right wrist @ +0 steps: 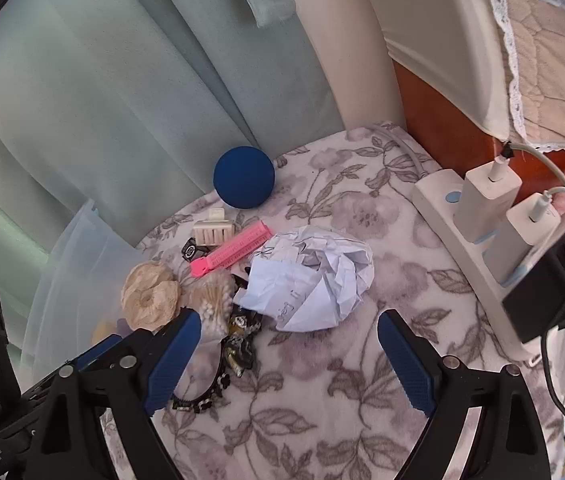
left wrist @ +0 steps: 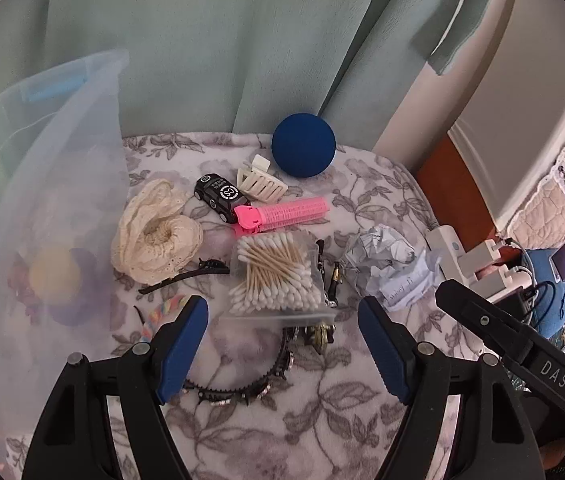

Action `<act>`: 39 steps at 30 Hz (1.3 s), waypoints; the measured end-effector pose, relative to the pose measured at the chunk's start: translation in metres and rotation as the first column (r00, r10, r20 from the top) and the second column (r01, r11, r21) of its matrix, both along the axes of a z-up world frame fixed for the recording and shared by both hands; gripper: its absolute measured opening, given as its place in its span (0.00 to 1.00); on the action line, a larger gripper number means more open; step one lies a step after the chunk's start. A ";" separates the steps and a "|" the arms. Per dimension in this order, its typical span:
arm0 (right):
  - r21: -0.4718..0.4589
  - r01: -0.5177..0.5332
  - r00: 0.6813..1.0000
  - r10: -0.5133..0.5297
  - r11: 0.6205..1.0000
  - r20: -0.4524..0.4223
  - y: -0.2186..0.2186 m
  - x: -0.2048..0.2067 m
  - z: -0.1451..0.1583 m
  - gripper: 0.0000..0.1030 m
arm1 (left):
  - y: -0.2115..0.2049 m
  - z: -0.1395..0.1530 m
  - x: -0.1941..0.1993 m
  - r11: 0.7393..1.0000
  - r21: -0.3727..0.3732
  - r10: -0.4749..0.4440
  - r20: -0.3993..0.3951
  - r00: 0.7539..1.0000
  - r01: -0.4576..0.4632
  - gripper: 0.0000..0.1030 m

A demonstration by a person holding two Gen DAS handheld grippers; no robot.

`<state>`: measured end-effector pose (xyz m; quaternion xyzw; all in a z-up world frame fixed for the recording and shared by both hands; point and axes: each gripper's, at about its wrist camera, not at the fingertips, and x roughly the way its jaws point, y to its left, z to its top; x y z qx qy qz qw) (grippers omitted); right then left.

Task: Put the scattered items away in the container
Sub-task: 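Grasp the cotton swab bag with the left gripper while the right grasps the crumpled paper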

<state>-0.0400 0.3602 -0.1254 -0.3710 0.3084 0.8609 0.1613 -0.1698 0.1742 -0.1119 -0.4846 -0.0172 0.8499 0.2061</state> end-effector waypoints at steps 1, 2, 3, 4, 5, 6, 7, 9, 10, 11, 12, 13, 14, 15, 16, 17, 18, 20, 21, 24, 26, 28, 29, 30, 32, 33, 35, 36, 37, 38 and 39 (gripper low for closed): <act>0.000 -0.001 1.000 0.001 1.000 0.004 0.002 -0.003 -0.002 0.89 | 0.002 -0.003 -0.004 1.000 0.003 0.000 0.005 1.000 0.000 0.76; -0.002 -0.001 1.000 0.001 1.000 0.009 0.004 -0.007 -0.005 0.89 | 0.003 -0.006 -0.007 1.000 0.005 0.000 0.009 1.000 0.000 0.76; -0.006 -0.002 1.000 0.002 1.000 0.011 0.006 -0.010 -0.007 0.89 | 0.005 -0.009 -0.011 1.000 0.005 -0.001 0.013 1.000 0.001 0.76; -0.010 -0.003 1.000 0.003 1.000 0.011 0.008 -0.013 -0.009 0.89 | 0.007 -0.012 -0.015 1.000 0.005 -0.002 0.019 1.000 0.001 0.76; -0.012 -0.005 1.000 0.005 1.000 0.012 0.009 -0.016 -0.011 0.89 | 0.009 -0.015 -0.018 1.000 0.006 -0.002 0.023 1.000 0.002 0.76; -0.013 -0.005 1.000 0.005 1.000 0.015 0.011 -0.018 -0.014 0.89 | 0.010 -0.018 -0.021 1.000 0.006 -0.004 0.029 1.000 0.004 0.76; -0.016 -0.004 1.000 0.005 1.000 0.019 0.012 -0.021 -0.017 0.89 | 0.012 -0.022 -0.024 1.000 0.006 -0.006 0.034 0.999 0.006 0.76; -0.025 -0.001 1.000 0.002 1.000 0.024 0.016 -0.026 -0.023 0.90 | 0.015 -0.028 -0.030 1.000 0.004 -0.004 0.045 0.999 0.004 0.76; -0.030 0.001 1.000 0.000 1.000 0.027 0.018 -0.028 -0.025 0.89 | 0.016 -0.031 -0.033 1.000 0.005 -0.004 0.052 0.999 0.004 0.76; -0.033 0.002 1.000 -0.001 0.999 0.028 0.019 -0.030 -0.028 0.90 | 0.017 -0.034 -0.035 1.000 0.006 -0.004 0.057 0.998 0.003 0.76; -0.035 0.002 1.000 -0.001 0.999 0.029 0.020 -0.032 -0.030 0.89 | 0.018 -0.037 -0.038 1.000 0.007 -0.003 0.062 0.998 0.003 0.76; -0.037 0.001 1.000 0.000 0.999 0.030 0.021 -0.034 -0.032 0.89 | 0.018 -0.039 -0.040 1.000 0.008 -0.002 0.066 0.998 0.001 0.76; -0.039 0.001 1.000 0.001 0.999 0.031 0.022 -0.036 -0.034 0.89 | 0.019 -0.042 -0.042 1.000 0.007 0.000 0.071 0.997 -0.001 0.76; -0.042 0.000 1.000 0.001 0.999 0.032 0.023 -0.038 -0.037 0.89 | 0.020 -0.044 -0.044 1.000 0.007 0.001 0.075 0.997 -0.002 0.76; -0.048 0.000 1.000 0.002 0.999 0.031 0.024 -0.040 -0.039 0.90 | 0.020 -0.047 -0.046 1.000 0.008 0.002 0.080 0.997 -0.002 0.76; -0.053 -0.001 1.000 0.003 0.999 0.031 0.025 -0.042 -0.041 0.89 | 0.021 -0.049 -0.048 1.000 0.010 0.002 0.084 0.996 -0.003 0.76; -0.055 -0.002 0.999 0.004 0.998 0.032 0.026 -0.043 -0.043 0.89 | 0.021 -0.051 -0.050 1.000 0.010 0.003 0.087 0.996 -0.004 0.76; -0.061 -0.003 0.999 0.005 0.998 0.035 0.028 -0.047 -0.047 0.89 | 0.022 -0.056 -0.053 1.000 0.010 0.005 0.096 0.995 -0.006 0.76; -0.064 -0.002 0.999 0.005 0.998 0.034 0.029 -0.048 -0.049 0.90 | 0.022 -0.059 -0.055 1.000 0.013 0.005 0.099 0.995 -0.006 0.76; -0.058 -0.002 0.999 0.004 0.998 0.037 0.031 -0.051 -0.053 0.90 | 0.025 -0.064 -0.058 1.000 0.016 0.000 0.106 0.994 -0.002 0.76; -0.058 -0.004 0.999 0.006 0.998 0.034 0.032 -0.052 -0.054 0.91 | 0.027 -0.068 -0.059 1.000 0.016 -0.005 0.105 0.994 0.004 0.76; -0.053 -0.005 1.000 0.007 0.999 0.030 0.033 -0.053 -0.055 0.91 | 0.028 -0.070 -0.060 1.000 0.018 -0.007 0.107 0.994 0.005 0.76; -0.050 -0.006 1.000 0.008 0.999 0.029 0.033 -0.054 -0.055 0.91 | 0.028 -0.071 -0.061 1.000 0.018 -0.005 0.107 0.994 0.003 0.76; -0.048 -0.008 1.000 0.009 0.999 0.028 0.034 -0.055 -0.055 0.91 | 0.029 -0.072 -0.061 1.000 0.018 -0.003 0.105 0.994 0.001 0.76; -0.040 -0.012 1.000 0.013 0.999 0.027 0.034 -0.057 -0.056 0.91 | 0.030 -0.073 -0.061 1.000 0.018 -0.001 0.098 0.995 0.000 0.76; -0.036 -0.011 1.000 0.012 0.999 0.026 0.034 -0.057 -0.056 0.91 | 0.030 -0.074 -0.061 1.000 0.017 0.000 0.094 0.996 -0.001 0.76; -0.035 -0.008 1.000 0.009 0.999 0.023 0.034 -0.057 -0.057 0.91 | 0.031 -0.074 -0.060 1.000 0.015 0.000 0.088 0.996 -0.001 0.76; -0.035 -0.008 1.000 0.009 0.999 0.023 0.034 -0.057 -0.057 0.91 | 0.031 -0.074 -0.059 1.000 0.015 0.000 0.086 0.996 -0.002 0.75; -0.033 -0.006 1.000 0.007 0.999 0.025 0.034 -0.057 -0.057 0.91 | 0.030 -0.075 -0.059 1.000 0.016 0.004 0.085 0.996 -0.005 0.74; -0.036 -0.005 1.000 0.006 0.999 0.025 0.034 -0.057 -0.058 0.91 | 0.030 -0.075 -0.059 1.000 0.019 0.006 0.085 0.996 -0.008 0.73; -0.039 -0.003 1.000 0.004 0.999 0.025 0.035 -0.057 -0.058 0.91 | 0.029 -0.075 -0.059 1.000 0.019 0.008 0.085 0.996 -0.010 0.72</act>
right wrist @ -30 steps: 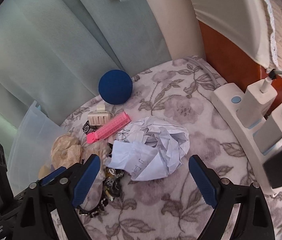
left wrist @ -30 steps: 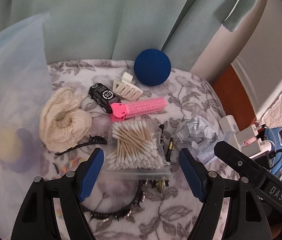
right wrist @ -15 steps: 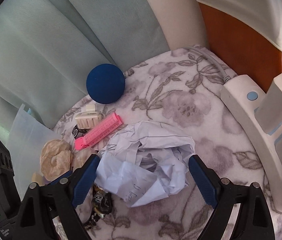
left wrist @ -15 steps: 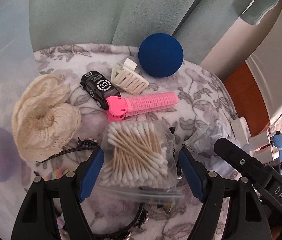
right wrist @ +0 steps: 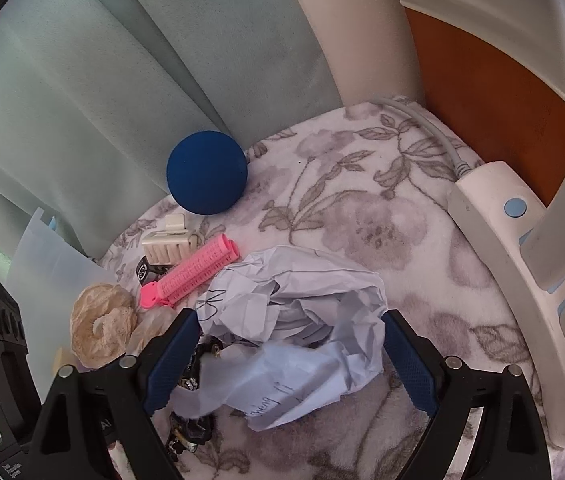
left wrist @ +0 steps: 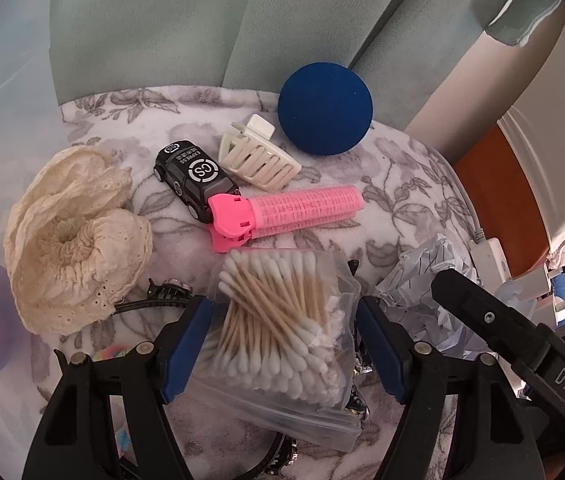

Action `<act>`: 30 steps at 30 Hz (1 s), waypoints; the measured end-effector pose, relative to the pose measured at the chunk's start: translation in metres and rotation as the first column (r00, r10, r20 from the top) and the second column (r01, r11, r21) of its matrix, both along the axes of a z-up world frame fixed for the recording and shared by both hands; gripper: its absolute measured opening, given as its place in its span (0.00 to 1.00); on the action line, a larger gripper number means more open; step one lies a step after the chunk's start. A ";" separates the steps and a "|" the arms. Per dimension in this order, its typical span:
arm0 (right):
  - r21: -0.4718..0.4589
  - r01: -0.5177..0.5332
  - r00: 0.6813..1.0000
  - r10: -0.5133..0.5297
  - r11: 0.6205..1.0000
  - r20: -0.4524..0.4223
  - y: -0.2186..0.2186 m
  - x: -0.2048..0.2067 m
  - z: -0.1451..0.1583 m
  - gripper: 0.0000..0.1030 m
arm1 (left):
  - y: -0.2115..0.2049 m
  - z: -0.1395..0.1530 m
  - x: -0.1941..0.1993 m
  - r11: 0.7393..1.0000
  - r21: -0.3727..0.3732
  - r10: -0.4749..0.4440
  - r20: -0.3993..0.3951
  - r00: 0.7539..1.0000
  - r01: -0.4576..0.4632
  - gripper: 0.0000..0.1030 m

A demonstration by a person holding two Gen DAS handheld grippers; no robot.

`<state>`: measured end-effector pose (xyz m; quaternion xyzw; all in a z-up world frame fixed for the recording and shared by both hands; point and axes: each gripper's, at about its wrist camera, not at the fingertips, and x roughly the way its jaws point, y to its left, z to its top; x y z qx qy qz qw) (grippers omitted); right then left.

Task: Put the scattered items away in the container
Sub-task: 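Grasp the cotton swab bag with the left gripper while the right grasps the crumpled paper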

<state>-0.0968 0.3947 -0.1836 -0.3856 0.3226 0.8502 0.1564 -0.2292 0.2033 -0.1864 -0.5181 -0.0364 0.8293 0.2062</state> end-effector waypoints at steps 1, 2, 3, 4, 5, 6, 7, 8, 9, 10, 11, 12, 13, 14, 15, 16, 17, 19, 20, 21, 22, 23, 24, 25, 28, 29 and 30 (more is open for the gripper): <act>-0.002 0.001 1.000 -0.001 1.000 0.000 0.000 0.000 0.000 0.91 | -0.001 0.000 0.000 1.000 -0.002 0.003 -0.001 1.000 -0.003 0.70; -0.002 0.002 1.000 -0.002 1.000 0.000 0.000 0.000 0.000 0.91 | -0.002 0.000 0.000 1.000 -0.004 0.005 -0.001 1.000 -0.005 0.68; -0.001 0.000 1.000 0.000 1.000 0.002 0.000 0.000 0.000 0.91 | -0.002 0.000 0.000 1.000 -0.004 0.007 -0.002 1.000 -0.007 0.67; 0.001 0.000 1.000 0.000 1.000 0.005 0.000 0.000 0.000 0.90 | -0.003 0.000 0.000 1.000 -0.004 0.008 -0.002 1.000 -0.008 0.66; 0.001 0.002 1.000 -0.002 1.000 0.006 0.000 0.000 0.000 0.89 | -0.004 0.000 0.000 1.000 -0.006 0.009 -0.002 1.000 -0.009 0.64; 0.001 0.003 1.000 -0.003 1.000 0.007 0.000 0.001 0.000 0.89 | -0.005 0.000 0.000 1.000 -0.006 0.010 -0.001 1.000 -0.010 0.63; -0.002 0.005 1.000 -0.005 1.000 0.008 0.000 0.001 0.001 0.89 | -0.006 0.001 0.000 1.000 -0.006 0.012 -0.001 1.000 -0.012 0.62; -0.004 0.005 1.000 -0.005 1.000 0.009 0.000 0.001 0.001 0.89 | -0.006 0.001 0.000 1.000 -0.005 0.012 0.000 1.000 -0.012 0.60; -0.005 0.007 1.000 -0.007 1.000 0.009 -0.001 0.001 0.001 0.88 | -0.006 0.001 0.000 1.000 -0.005 0.012 -0.001 1.000 -0.012 0.59; -0.005 0.009 1.000 -0.009 1.000 0.008 -0.001 0.002 0.002 0.87 | -0.006 0.002 0.001 1.000 -0.007 0.011 -0.003 1.000 -0.011 0.58; -0.005 0.007 1.000 -0.007 1.000 0.007 -0.001 0.002 0.002 0.86 | -0.006 0.002 0.001 1.000 -0.008 0.009 -0.004 1.000 -0.009 0.56; -0.006 0.006 1.000 -0.006 1.000 0.006 -0.001 0.002 0.002 0.85 | -0.006 0.003 0.001 1.000 -0.008 0.007 -0.006 1.000 -0.007 0.54; -0.005 0.006 1.000 -0.006 1.000 0.006 -0.002 0.003 0.003 0.83 | -0.006 0.004 0.002 1.000 -0.009 0.005 -0.008 1.000 -0.005 0.53; -0.004 0.005 1.000 -0.005 1.000 0.007 -0.002 0.003 0.003 0.82 | -0.006 0.004 0.002 1.000 -0.009 0.005 -0.011 1.000 -0.005 0.51; -0.002 0.004 1.000 -0.004 1.000 0.008 -0.003 0.003 0.004 0.81 | -0.006 0.005 0.002 1.000 -0.009 0.004 -0.012 1.000 -0.005 0.50; 0.002 0.002 1.000 -0.002 1.000 0.008 -0.003 0.003 0.005 0.79 | -0.006 0.006 0.002 1.000 -0.008 0.004 -0.012 1.000 -0.004 0.50; 0.006 0.002 1.000 -0.002 1.000 0.008 -0.004 0.004 0.006 0.78 | -0.006 0.007 0.003 1.000 -0.007 0.004 -0.012 1.000 -0.004 0.49; 0.004 0.003 1.000 -0.003 1.000 0.006 -0.005 0.005 0.006 0.75 | -0.007 0.007 0.003 1.000 -0.006 0.004 -0.012 1.000 -0.004 0.48; 0.005 0.003 1.000 -0.003 1.000 0.005 -0.005 0.005 0.007 0.75 | -0.007 0.008 0.003 1.000 -0.005 0.004 -0.012 1.000 -0.004 0.48; 0.005 0.003 1.000 -0.003 1.000 0.004 -0.005 0.006 0.008 0.75 | -0.007 0.008 0.003 1.000 -0.004 0.003 -0.012 1.000 -0.003 0.48; 0.004 0.003 1.000 -0.003 1.000 0.001 -0.005 0.007 0.008 0.75 | -0.008 0.009 0.003 1.000 -0.002 0.003 -0.011 1.000 -0.004 0.48; 0.003 0.003 1.000 -0.003 1.000 -0.003 -0.005 0.008 0.009 0.75 | -0.008 0.009 0.003 1.000 -0.001 0.004 -0.011 1.000 -0.004 0.48; 0.003 0.003 1.000 -0.003 1.000 -0.002 -0.005 0.009 0.009 0.75 | -0.008 0.009 0.003 1.000 -0.001 0.004 -0.012 1.000 -0.004 0.48; 0.000 0.001 1.000 -0.001 1.000 0.000 -0.005 0.009 0.009 0.78 | -0.008 0.009 0.003 1.000 -0.001 0.002 -0.012 1.000 -0.002 0.48; 0.002 -0.010 1.000 0.010 1.000 -0.004 -0.006 0.007 0.009 0.81 | -0.006 0.009 0.004 1.000 0.001 -0.001 -0.009 1.000 0.001 0.48; 0.010 -0.013 1.000 0.013 1.000 -0.008 -0.007 0.006 0.010 0.81 | -0.005 0.009 0.004 1.000 0.001 -0.003 -0.009 1.000 0.003 0.48; 0.016 -0.014 1.000 0.014 1.000 -0.009 -0.007 0.005 0.010 0.83 | -0.005 0.009 0.004 1.000 0.001 -0.004 -0.009 1.000 0.004 0.48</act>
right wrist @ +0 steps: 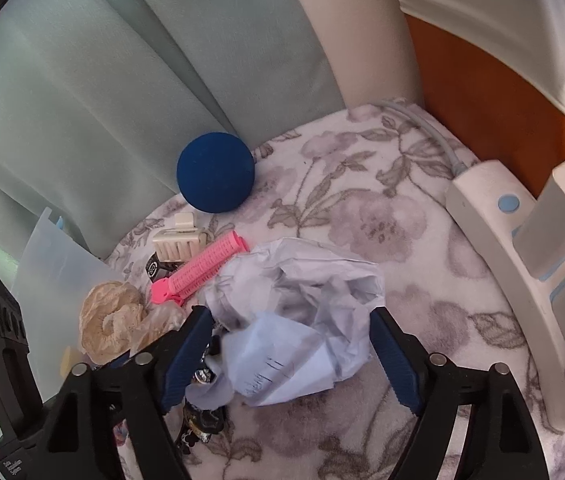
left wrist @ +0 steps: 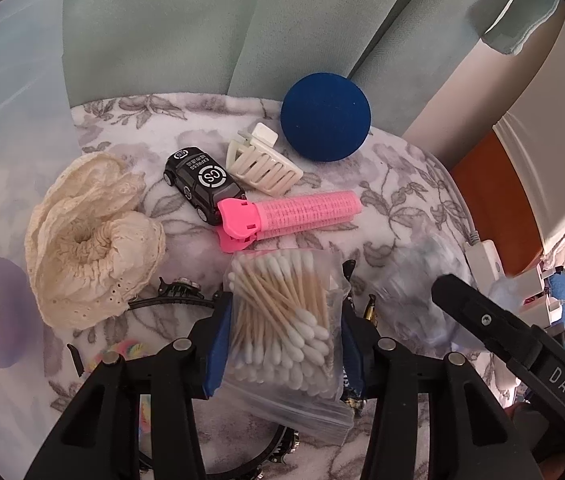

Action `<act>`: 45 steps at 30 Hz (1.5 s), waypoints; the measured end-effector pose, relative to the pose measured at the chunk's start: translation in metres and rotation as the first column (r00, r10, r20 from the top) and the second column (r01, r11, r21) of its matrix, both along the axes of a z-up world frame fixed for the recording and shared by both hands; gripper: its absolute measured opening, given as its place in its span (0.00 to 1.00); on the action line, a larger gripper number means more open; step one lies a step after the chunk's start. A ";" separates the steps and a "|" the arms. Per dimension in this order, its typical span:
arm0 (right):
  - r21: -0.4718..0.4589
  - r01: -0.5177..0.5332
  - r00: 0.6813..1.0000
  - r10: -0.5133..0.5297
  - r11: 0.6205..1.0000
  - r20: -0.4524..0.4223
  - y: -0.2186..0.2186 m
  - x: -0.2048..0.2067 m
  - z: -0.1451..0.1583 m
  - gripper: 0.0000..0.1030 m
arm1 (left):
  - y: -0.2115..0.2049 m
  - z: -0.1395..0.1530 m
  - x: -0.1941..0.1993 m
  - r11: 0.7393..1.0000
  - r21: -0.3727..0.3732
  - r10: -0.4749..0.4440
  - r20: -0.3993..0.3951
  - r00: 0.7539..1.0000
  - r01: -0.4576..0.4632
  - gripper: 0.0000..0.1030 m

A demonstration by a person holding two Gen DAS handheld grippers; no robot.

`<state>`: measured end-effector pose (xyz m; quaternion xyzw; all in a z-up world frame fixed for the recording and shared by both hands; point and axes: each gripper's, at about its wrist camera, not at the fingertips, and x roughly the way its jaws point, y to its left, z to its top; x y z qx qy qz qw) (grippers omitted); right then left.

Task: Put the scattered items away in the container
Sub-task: 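Grasp the cotton swab bag with the left gripper while the right grasps the crumpled paper, then lift and carry the cotton swab bag and crumpled paper over the clear box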

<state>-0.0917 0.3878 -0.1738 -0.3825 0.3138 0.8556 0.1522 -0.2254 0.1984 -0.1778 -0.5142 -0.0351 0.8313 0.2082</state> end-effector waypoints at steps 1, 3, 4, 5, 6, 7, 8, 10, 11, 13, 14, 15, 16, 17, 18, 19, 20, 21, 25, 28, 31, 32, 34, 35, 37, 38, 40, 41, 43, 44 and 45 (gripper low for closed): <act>0.002 0.000 1.000 0.000 1.000 0.004 0.000 -0.002 0.000 0.88 | 0.000 0.000 0.000 1.000 0.001 0.000 0.000 1.000 0.000 0.48; -0.002 0.000 1.000 0.000 1.000 0.001 0.000 -0.005 -0.002 0.91 | 0.000 0.000 -0.001 1.000 0.004 0.000 0.002 1.000 0.000 0.48; 0.004 0.001 1.000 -0.001 1.000 0.005 -0.001 -0.007 -0.002 0.91 | 0.000 -0.001 -0.001 1.000 0.005 0.000 0.002 1.000 0.000 0.48; 0.013 0.003 1.000 -0.003 1.000 0.013 -0.001 -0.008 -0.003 0.91 | 0.000 -0.001 -0.001 1.000 0.006 0.000 0.002 1.000 0.000 0.48; 0.016 0.006 1.000 -0.007 1.000 0.020 0.000 -0.010 -0.005 0.91 | -0.001 -0.001 -0.002 1.000 0.006 0.001 0.002 1.000 -0.001 0.48; 0.013 0.009 1.000 -0.009 1.000 0.022 0.000 -0.011 -0.006 0.93 | -0.001 -0.001 -0.002 1.000 0.007 0.001 0.002 1.000 -0.001 0.48; 0.013 0.012 1.000 -0.013 1.000 0.023 0.001 -0.012 -0.007 0.94 | -0.001 -0.001 -0.002 1.000 0.008 0.001 0.002 1.000 -0.001 0.48; 0.016 0.014 0.999 -0.014 1.000 0.032 0.002 -0.014 -0.009 0.97 | -0.002 -0.002 -0.003 1.000 0.009 0.002 0.002 1.000 -0.002 0.48; 0.017 0.014 0.999 -0.015 1.000 0.035 0.003 -0.015 -0.010 0.97 | -0.002 -0.002 -0.003 1.000 0.009 0.001 0.002 1.000 -0.001 0.48; 0.019 0.019 0.999 -0.020 1.000 0.038 0.004 -0.017 -0.011 0.98 | -0.002 -0.002 -0.003 1.000 0.008 0.000 0.001 1.000 0.000 0.48; 0.019 0.019 0.999 -0.020 1.000 0.040 0.004 -0.018 -0.012 0.98 | -0.002 -0.002 -0.003 1.000 0.008 0.000 0.001 1.000 0.000 0.48; 0.020 0.018 0.999 -0.019 1.000 0.043 0.004 -0.019 -0.012 0.98 | -0.002 -0.002 -0.003 1.000 0.008 0.000 0.001 1.000 0.000 0.48; 0.024 0.014 0.999 -0.015 1.000 0.047 0.004 -0.021 -0.013 0.99 | -0.002 -0.002 -0.003 1.000 0.008 -0.001 0.001 1.000 0.001 0.48; 0.028 0.009 0.999 -0.011 1.000 0.052 0.003 -0.022 -0.013 0.99 | -0.002 -0.002 -0.003 1.000 0.007 -0.001 0.001 1.000 0.001 0.48; 0.031 0.008 0.999 -0.010 0.999 0.053 0.003 -0.023 -0.013 0.99 | -0.002 -0.002 -0.003 1.000 0.008 -0.001 0.002 1.000 0.001 0.48; 0.032 0.008 0.999 -0.010 0.999 0.053 0.003 -0.024 -0.012 0.99 | -0.002 -0.002 -0.004 1.000 0.008 -0.001 0.002 1.000 0.001 0.48; 0.031 0.006 0.998 -0.008 0.999 0.056 0.003 -0.024 -0.012 0.99 | -0.002 -0.002 -0.004 1.000 0.007 -0.001 0.003 1.000 0.001 0.48; 0.032 0.006 0.998 -0.007 0.999 0.059 0.003 -0.025 -0.013 0.99 | -0.001 -0.002 -0.004 1.000 0.005 0.000 0.002 1.000 0.000 0.48; 0.034 0.002 0.997 -0.004 0.999 0.078 0.003 -0.027 -0.014 0.99 | 0.000 -0.003 -0.004 1.000 0.001 -0.003 0.001 1.000 0.003 0.48; 0.026 0.011 0.997 -0.013 1.000 0.082 0.003 -0.026 -0.013 0.96 | -0.001 -0.002 -0.004 1.000 0.001 -0.004 -0.001 1.000 0.004 0.47; 0.028 0.008 0.997 -0.010 1.000 0.076 0.004 -0.025 -0.012 0.92 | -0.001 0.001 -0.003 1.000 -0.001 -0.006 -0.007 1.000 0.006 0.47; 0.025 0.009 0.997 -0.011 1.000 0.072 0.005 -0.024 -0.011 0.91 | -0.002 0.002 -0.002 1.000 0.000 -0.005 -0.008 1.000 0.005 0.46; 0.019 0.006 0.998 -0.007 1.000 0.062 0.005 -0.022 -0.008 0.82 | -0.003 0.004 -0.001 1.000 0.000 -0.006 -0.009 1.000 0.006 0.46; 0.020 0.003 0.998 -0.004 1.000 0.062 0.004 -0.021 -0.007 0.82 | -0.003 0.005 -0.001 1.000 -0.001 -0.006 -0.010 1.000 0.006 0.46; 0.017 0.000 0.998 -0.001 1.000 0.063 0.003 -0.020 -0.005 0.78 | -0.004 0.007 0.001 1.000 0.000 -0.008 -0.013 1.000 0.008 0.46; 0.014 0.003 0.998 -0.004 1.000 0.062 0.003 -0.018 -0.004 0.77 | -0.004 0.009 0.003 1.000 0.000 -0.008 -0.014 1.000 0.008 0.46; 0.007 0.009 0.998 -0.009 1.000 0.057 0.002 -0.015 -0.002 0.76 | -0.005 0.013 0.006 1.000 0.000 -0.010 -0.018 1.000 0.010 0.45; 0.004 0.011 0.999 -0.011 1.000 0.052 0.002 -0.013 -0.001 0.75 | -0.005 0.014 0.007 1.000 -0.001 -0.011 -0.021 1.000 0.011 0.45; 0.001 0.012 0.999 -0.012 1.000 0.044 0.001 -0.009 0.002 0.74 | -0.007 0.018 0.009 1.000 0.000 -0.010 -0.025 1.000 0.010 0.45; 0.002 0.015 0.999 -0.015 1.000 0.041 0.000 -0.007 0.003 0.74 | -0.008 0.020 0.011 1.000 0.000 -0.009 -0.027 1.000 0.009 0.45; 0.002 0.018 0.999 -0.018 1.000 0.036 0.000 -0.005 0.006 0.74 | -0.009 0.023 0.012 1.000 0.001 -0.008 -0.030 1.000 0.008 0.45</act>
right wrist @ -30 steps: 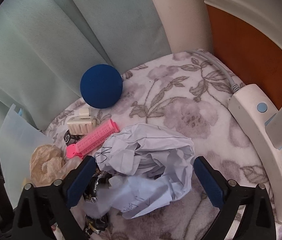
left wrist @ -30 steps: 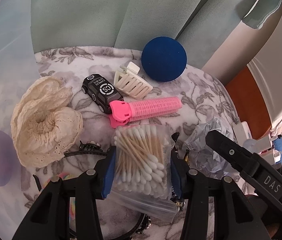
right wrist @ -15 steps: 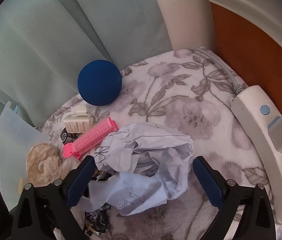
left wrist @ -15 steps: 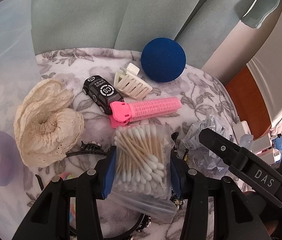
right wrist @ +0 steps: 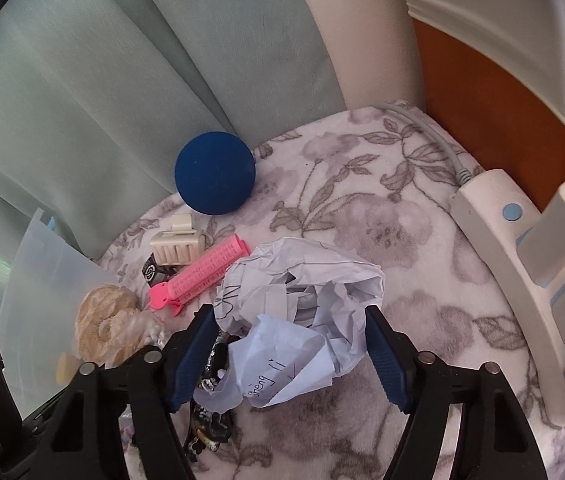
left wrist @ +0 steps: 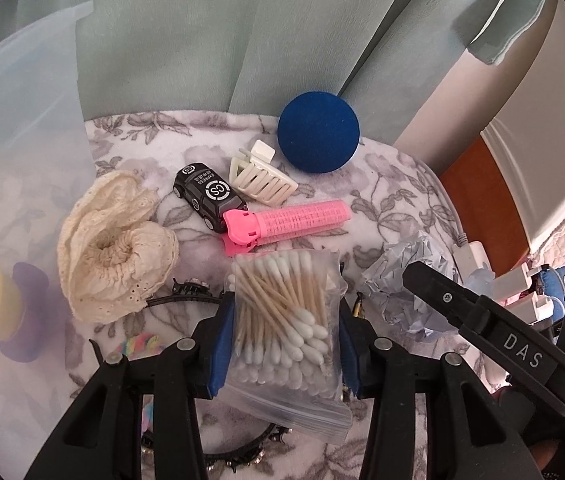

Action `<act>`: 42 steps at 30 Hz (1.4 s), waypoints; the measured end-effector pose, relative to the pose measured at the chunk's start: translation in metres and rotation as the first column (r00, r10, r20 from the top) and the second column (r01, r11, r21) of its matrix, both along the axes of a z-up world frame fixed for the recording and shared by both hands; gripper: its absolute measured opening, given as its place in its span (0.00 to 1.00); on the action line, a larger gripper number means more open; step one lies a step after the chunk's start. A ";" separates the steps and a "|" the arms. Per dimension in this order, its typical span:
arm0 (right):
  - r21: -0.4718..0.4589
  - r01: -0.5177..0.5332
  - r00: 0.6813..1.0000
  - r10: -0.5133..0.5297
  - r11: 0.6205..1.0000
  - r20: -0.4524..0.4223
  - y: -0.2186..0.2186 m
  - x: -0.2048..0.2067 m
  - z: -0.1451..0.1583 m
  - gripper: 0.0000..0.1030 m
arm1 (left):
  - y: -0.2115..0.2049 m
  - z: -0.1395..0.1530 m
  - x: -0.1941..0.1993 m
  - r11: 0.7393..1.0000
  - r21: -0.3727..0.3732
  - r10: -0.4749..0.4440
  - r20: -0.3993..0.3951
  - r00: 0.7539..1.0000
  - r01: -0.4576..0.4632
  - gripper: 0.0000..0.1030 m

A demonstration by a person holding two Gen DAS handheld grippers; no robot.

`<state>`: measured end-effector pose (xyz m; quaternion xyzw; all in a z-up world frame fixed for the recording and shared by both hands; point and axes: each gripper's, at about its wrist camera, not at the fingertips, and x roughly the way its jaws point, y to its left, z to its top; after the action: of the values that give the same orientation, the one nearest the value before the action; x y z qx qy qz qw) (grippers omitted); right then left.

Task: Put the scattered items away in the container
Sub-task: 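Lift and carry the cotton swab bag and crumpled paper over the clear box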

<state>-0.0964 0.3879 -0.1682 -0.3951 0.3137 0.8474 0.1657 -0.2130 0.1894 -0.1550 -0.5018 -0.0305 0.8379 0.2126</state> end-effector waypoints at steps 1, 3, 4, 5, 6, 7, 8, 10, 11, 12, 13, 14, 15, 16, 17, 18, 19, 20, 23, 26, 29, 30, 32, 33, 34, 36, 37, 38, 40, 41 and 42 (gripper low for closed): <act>-0.002 0.002 1.000 -0.002 1.000 -0.005 0.000 0.002 0.003 0.74 | -0.001 0.002 0.001 1.000 0.001 0.000 -0.002 1.000 0.000 0.45; -0.001 0.006 1.000 -0.006 1.000 -0.018 -0.001 0.007 0.009 0.73 | -0.002 0.008 0.004 1.000 0.004 -0.001 -0.009 1.000 0.001 0.45; 0.002 0.008 1.000 -0.008 1.000 -0.023 -0.003 0.010 0.013 0.74 | -0.002 0.010 0.006 1.000 0.006 0.000 -0.013 1.000 0.000 0.45; 0.004 0.008 1.000 -0.008 1.000 -0.028 -0.004 0.013 0.017 0.74 | -0.002 0.013 0.008 1.000 0.009 0.000 -0.016 1.000 0.000 0.45; 0.006 0.010 0.999 -0.010 1.000 -0.035 -0.005 0.015 0.021 0.74 | -0.003 0.017 0.010 1.000 0.013 0.000 -0.021 1.000 0.001 0.45; 0.011 0.013 0.999 -0.012 1.000 -0.043 -0.007 0.019 0.026 0.74 | -0.004 0.021 0.012 1.000 0.017 -0.001 -0.026 1.000 0.001 0.45; 0.014 0.014 0.999 -0.013 1.000 -0.051 -0.008 0.022 0.031 0.73 | -0.005 0.026 0.015 1.000 0.022 -0.002 -0.033 0.999 0.003 0.45; 0.022 0.018 0.997 -0.017 1.000 -0.071 -0.012 0.029 0.044 0.74 | -0.006 0.036 0.020 1.000 0.031 -0.004 -0.048 0.999 0.006 0.45; 0.028 0.021 0.997 -0.018 0.999 -0.081 -0.015 0.033 0.051 0.74 | -0.007 0.042 0.024 0.999 0.036 -0.005 -0.057 0.998 0.007 0.45; 0.034 0.022 0.996 -0.019 0.999 -0.092 -0.018 0.037 0.058 0.74 | -0.008 0.048 0.027 0.999 0.042 -0.005 -0.067 0.998 0.008 0.45; 0.039 0.023 0.995 -0.019 0.999 -0.103 -0.020 0.041 0.064 0.74 | -0.010 0.055 0.031 0.999 0.049 -0.004 -0.079 0.997 0.008 0.45; 0.045 0.024 0.993 -0.018 0.999 -0.115 -0.023 0.045 0.072 0.74 | -0.012 0.063 0.035 0.998 0.056 -0.003 -0.091 0.996 0.008 0.45; 0.052 0.025 0.992 -0.018 0.998 -0.127 -0.026 0.049 0.079 0.74 | -0.013 0.070 0.039 0.998 0.063 -0.002 -0.103 0.995 0.009 0.45; 0.059 0.025 0.990 -0.017 0.998 -0.139 -0.030 0.054 0.087 0.74 | -0.016 0.078 0.043 0.997 0.070 -0.002 -0.116 0.993 0.010 0.45; 0.067 0.026 0.988 -0.015 0.997 -0.154 -0.034 0.059 0.095 0.74 | -0.018 0.086 0.048 0.997 0.078 -0.002 -0.131 0.991 0.012 0.45; 0.073 0.026 0.986 -0.014 0.997 -0.167 -0.037 0.064 0.102 0.74 | -0.021 0.095 0.053 0.996 0.085 -0.001 -0.146 0.989 0.013 0.45; 0.079 0.028 0.983 -0.013 0.996 -0.181 -0.041 0.069 0.110 0.74 | -0.023 0.103 0.058 0.996 0.092 0.000 -0.160 0.987 0.015 0.45; 0.086 0.029 0.980 -0.011 0.996 -0.197 -0.045 0.074 0.118 0.74 | -0.026 0.110 0.063 0.995 0.099 0.002 -0.174 0.985 0.016 0.45; 0.103 0.029 0.970 -0.004 0.994 -0.243 -0.059 0.088 0.140 0.74 | -0.035 0.132 0.077 0.993 0.119 0.008 -0.216 0.976 0.018 0.45; 0.122 0.028 0.960 0.007 0.992 -0.281 -0.073 0.099 0.160 0.74 | -0.046 0.153 0.092 0.990 0.140 0.016 -0.256 0.966 0.020 0.45; 0.147 0.024 0.951 0.023 0.989 -0.309 -0.085 0.105 0.178 0.74 | -0.060 0.173 0.104 0.985 0.172 0.032 -0.294 0.955 0.020 0.45; 0.154 0.023 0.946 0.028 0.988 -0.322 -0.089 0.107 0.184 0.74 | -0.064 0.178 0.107 0.984 0.175 0.037 -0.305 0.952 0.018 0.45; 0.167 0.021 0.937 0.038 0.986 -0.347 -0.098 0.111 0.196 0.74 | -0.070 0.188 0.113 0.983 0.181 0.046 -0.325 0.945 0.014 0.45; 0.176 0.020 0.933 0.045 0.984 -0.358 -0.102 0.113 0.203 0.74 | -0.074 0.193 0.117 0.982 0.189 0.053 -0.337 0.940 0.013 0.45; 0.185 0.016 0.928 0.054 0.983 -0.369 -0.107 0.114 0.209 0.74 | -0.079 0.198 0.120 0.980 0.199 0.060 -0.347 0.936 0.011 0.45; 0.204 0.010 0.919 0.072 0.979 -0.387 -0.117 0.117 0.219 0.74 | -0.088 0.206 0.127 0.977 0.215 0.074 -0.365 0.928 0.007 0.45; 0.212 0.006 0.915 0.080 0.977 -0.395 -0.121 0.118 0.223 0.74 | -0.092 0.210 0.129 0.975 0.220 0.080 -0.372 0.925 0.004 0.45; 0.219 0.002 0.912 0.088 0.976 -0.401 -0.126 0.119 0.226 0.74 | -0.096 0.213 0.131 0.974 0.225 0.086 -0.378 0.922 0.002 0.45; 0.235 -0.006 0.905 0.105 0.972 -0.413 -0.136 0.120 0.234 0.74 | -0.105 0.217 0.133 0.972 0.235 0.099 -0.387 0.917 -0.006 0.45; 0.243 -0.012 0.902 0.115 0.970 -0.417 -0.141 0.121 0.238 0.74 | -0.110 0.219 0.134 0.971 0.240 0.106 -0.390 0.915 -0.010 0.45; 0.251 -0.017 0.899 0.125 0.968 -0.419 -0.146 0.120 0.241 0.74 | -0.115 0.222 0.135 0.969 0.246 0.114 -0.394 0.912 -0.015 0.45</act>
<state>0.0238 0.2418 0.0724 -0.1856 0.2224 0.9511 0.1075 -0.0781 0.0745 0.0668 -0.2868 -0.1026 0.9205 0.2449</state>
